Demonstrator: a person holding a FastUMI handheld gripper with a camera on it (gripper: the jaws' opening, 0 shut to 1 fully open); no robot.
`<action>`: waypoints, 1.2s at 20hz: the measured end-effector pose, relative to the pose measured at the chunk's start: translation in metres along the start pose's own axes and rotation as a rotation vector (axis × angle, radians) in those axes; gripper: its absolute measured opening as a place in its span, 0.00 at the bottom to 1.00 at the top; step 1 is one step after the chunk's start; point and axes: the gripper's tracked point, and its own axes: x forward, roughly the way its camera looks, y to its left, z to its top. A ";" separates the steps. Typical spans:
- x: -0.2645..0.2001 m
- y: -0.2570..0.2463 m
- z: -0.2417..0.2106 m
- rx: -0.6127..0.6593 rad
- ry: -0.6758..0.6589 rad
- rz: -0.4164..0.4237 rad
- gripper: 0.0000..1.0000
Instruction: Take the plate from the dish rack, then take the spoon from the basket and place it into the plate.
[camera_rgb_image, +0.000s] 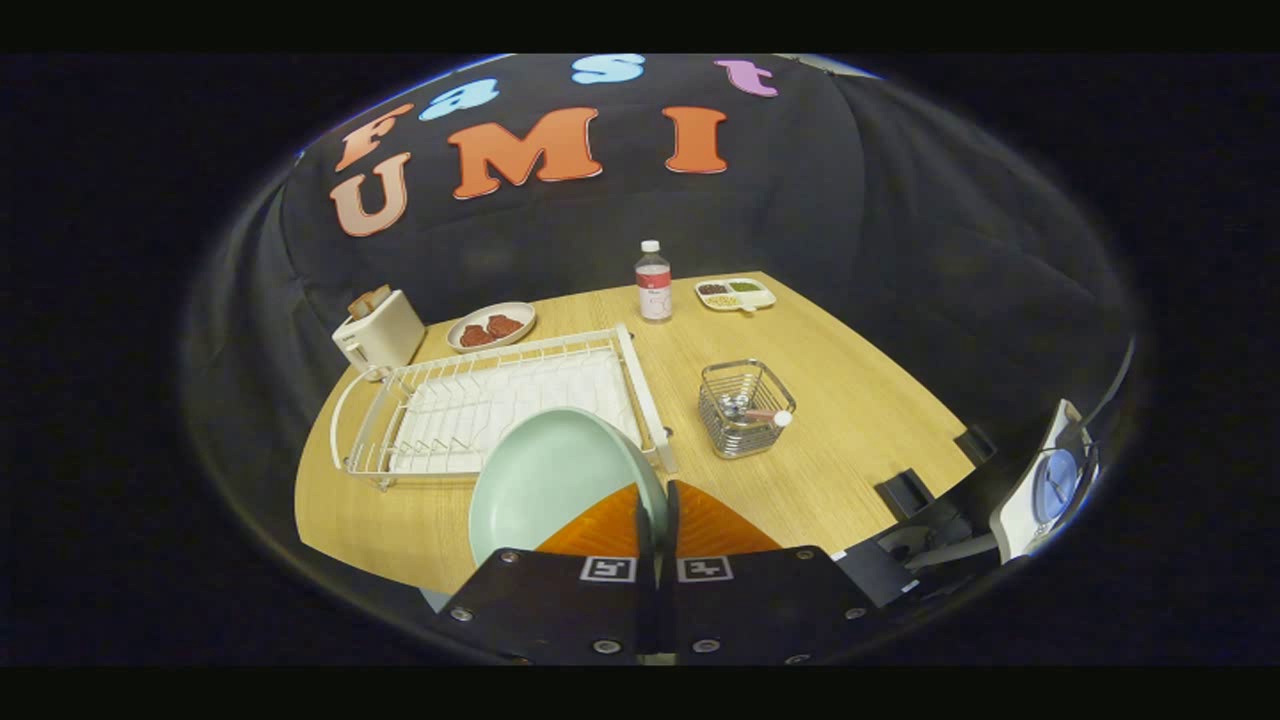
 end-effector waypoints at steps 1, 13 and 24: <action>0.001 0.002 -0.009 0.015 0.014 0.008 0.01; 0.047 0.008 -0.071 0.063 0.111 0.029 0.01; 0.072 0.004 -0.079 0.122 0.127 -0.005 0.16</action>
